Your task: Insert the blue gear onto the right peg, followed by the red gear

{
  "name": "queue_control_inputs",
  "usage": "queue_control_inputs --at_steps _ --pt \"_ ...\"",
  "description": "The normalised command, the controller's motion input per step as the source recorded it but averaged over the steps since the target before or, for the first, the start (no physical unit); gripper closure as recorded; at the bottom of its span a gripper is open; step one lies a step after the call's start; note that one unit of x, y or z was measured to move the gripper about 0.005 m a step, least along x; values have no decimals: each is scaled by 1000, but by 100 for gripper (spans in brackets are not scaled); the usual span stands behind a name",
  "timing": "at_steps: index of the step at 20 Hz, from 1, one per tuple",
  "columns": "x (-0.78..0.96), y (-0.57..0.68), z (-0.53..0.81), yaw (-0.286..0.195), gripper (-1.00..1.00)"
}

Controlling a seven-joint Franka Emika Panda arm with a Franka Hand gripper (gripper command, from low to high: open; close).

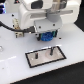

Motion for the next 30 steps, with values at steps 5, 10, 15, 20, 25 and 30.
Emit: queue_control_inputs --at_steps 5,10,15,20,25,30 --pt "472 -26 472 0 100" --pt "585 -58 406 0 100" --pt "686 -61 380 0 100" --pt "687 -47 256 0 100" --pt "636 -58 92 0 100" --pt "567 -60 43 0 100"
